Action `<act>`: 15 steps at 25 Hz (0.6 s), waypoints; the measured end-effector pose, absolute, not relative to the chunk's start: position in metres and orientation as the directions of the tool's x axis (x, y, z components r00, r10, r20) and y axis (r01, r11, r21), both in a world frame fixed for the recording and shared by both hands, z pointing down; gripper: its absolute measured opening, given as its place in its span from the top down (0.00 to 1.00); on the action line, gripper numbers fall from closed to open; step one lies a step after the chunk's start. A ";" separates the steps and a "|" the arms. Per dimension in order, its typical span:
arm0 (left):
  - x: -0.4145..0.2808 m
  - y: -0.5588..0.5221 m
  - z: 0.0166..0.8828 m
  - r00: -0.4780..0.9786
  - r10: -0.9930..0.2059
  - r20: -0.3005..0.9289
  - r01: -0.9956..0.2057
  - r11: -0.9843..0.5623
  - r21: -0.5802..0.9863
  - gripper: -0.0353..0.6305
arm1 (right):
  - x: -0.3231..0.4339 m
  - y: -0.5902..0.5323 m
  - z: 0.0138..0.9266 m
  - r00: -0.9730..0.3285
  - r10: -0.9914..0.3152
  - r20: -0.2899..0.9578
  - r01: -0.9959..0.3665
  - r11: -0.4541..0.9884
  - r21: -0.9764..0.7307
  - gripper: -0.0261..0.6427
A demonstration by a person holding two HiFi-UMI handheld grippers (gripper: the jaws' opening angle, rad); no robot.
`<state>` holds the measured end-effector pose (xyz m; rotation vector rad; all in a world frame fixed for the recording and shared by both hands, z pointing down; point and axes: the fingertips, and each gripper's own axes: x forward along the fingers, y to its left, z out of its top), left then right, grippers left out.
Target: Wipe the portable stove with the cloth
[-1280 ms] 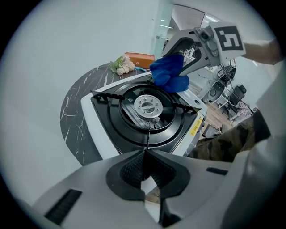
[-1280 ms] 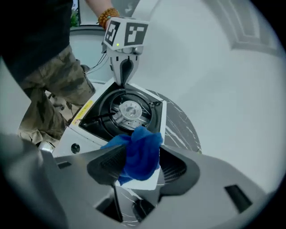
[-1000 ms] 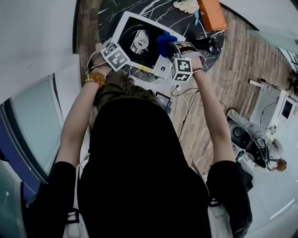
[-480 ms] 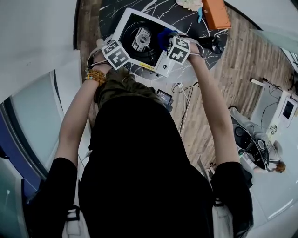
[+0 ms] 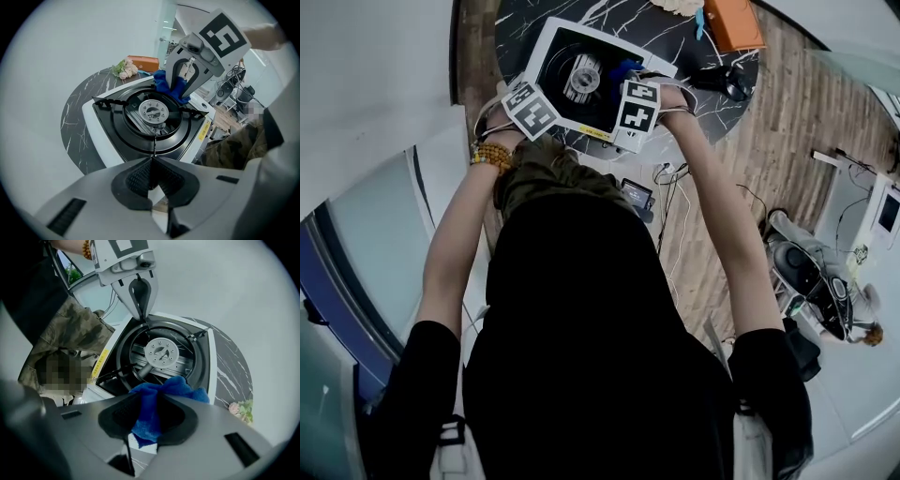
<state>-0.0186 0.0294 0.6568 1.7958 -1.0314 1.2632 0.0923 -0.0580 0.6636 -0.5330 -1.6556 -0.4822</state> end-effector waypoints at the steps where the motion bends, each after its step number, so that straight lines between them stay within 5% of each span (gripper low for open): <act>1: -0.018 0.029 0.658 0.209 -0.210 0.955 -0.895 -0.436 0.100 0.93 | 0.093 -0.056 0.663 -0.130 0.079 0.988 0.588 0.809 0.013 0.82; 8: -0.020 0.030 0.656 0.188 -0.178 0.966 -0.888 -0.451 0.090 0.93 | 0.100 -0.009 0.661 -0.182 0.205 0.962 0.550 0.832 -0.073 0.83; 15: -0.019 0.025 0.655 0.198 -0.176 0.964 -0.875 -0.475 0.093 0.93 | 0.103 -0.013 0.660 -0.270 0.198 0.942 0.482 0.875 -0.045 0.83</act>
